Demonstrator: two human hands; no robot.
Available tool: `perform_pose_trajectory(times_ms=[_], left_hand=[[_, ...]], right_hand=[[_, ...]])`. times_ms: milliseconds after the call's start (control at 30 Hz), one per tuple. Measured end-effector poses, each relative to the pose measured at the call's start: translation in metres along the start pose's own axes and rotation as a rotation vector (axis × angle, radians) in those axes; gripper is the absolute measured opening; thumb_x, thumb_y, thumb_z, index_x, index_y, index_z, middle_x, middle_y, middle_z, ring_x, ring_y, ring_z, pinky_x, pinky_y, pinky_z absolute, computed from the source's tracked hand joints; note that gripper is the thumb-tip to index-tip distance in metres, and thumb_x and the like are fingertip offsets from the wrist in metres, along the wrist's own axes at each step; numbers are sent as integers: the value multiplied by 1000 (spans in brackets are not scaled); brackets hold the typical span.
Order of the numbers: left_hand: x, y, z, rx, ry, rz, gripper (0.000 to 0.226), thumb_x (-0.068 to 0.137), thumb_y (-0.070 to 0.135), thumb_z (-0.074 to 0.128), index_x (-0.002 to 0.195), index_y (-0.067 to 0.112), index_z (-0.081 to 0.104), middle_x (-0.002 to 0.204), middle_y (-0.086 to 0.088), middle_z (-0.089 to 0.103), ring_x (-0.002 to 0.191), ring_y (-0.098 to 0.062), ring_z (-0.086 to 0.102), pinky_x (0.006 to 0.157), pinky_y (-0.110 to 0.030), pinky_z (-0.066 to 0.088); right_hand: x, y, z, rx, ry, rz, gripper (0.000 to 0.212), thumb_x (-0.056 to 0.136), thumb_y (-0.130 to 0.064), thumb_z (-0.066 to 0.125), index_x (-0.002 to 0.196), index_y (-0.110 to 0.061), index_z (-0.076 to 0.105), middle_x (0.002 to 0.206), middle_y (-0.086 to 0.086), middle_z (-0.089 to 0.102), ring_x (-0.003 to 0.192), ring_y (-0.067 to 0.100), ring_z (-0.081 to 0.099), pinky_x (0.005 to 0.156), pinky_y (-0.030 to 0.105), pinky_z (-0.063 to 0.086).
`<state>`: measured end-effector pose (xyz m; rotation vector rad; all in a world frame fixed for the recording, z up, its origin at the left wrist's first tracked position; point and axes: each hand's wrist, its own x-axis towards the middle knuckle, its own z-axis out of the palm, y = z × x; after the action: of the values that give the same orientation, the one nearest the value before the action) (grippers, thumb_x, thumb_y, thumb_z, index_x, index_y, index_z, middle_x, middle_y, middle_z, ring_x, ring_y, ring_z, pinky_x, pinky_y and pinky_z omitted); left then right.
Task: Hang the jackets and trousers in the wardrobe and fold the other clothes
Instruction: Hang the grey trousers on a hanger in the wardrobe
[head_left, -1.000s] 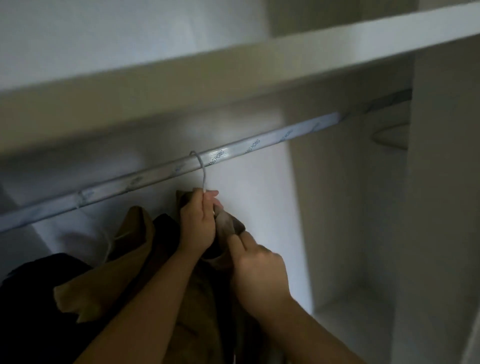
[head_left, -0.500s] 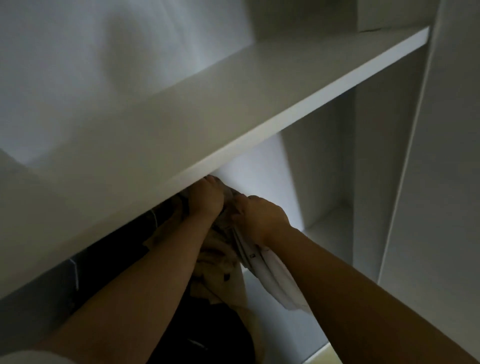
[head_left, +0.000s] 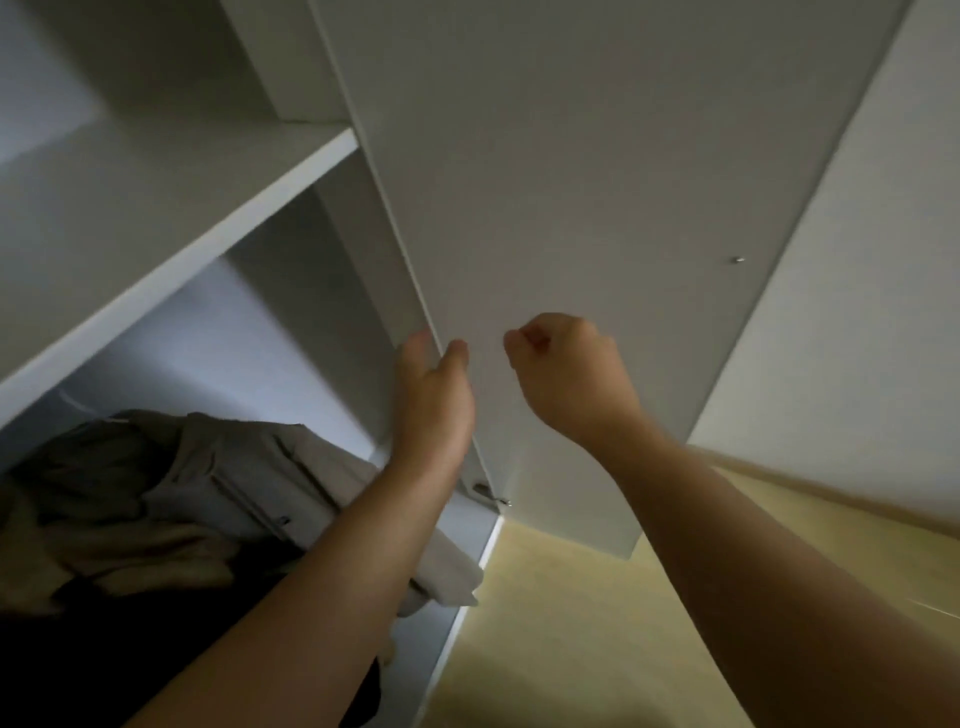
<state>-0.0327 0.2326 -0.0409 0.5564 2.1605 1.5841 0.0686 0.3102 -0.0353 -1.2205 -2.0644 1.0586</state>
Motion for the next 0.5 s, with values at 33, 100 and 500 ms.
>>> perform_pose_trajectory(times_ms=[33,100,500], left_hand=[[-12,6,23,-23,-51,7,49,102,28,54,149,19,43,140,5,50,120,-12,49,80,-10,34],[-38,21,71,-65,-112,10,45,101,27,57,144,21,49,127,11,51,113,-8,49,70,-5,31],[-194,107,349,-141,-597,-257,36,99,31,57,134,22,60,142,5,57,133,-15,49,101,-32,33]], right_hand=[[-4,13,-24,8,37,19,32,97,-40,51,82,-17,68,82,1,71,84,29,67,78,40,57],[-11,42,-72,11,111,53,35,98,-43,49,85,-18,70,84,-2,72,84,26,67,81,43,57],[-40,217,-354,-15,454,283,35,98,-46,45,81,-24,66,72,-9,71,68,11,67,69,37,59]])
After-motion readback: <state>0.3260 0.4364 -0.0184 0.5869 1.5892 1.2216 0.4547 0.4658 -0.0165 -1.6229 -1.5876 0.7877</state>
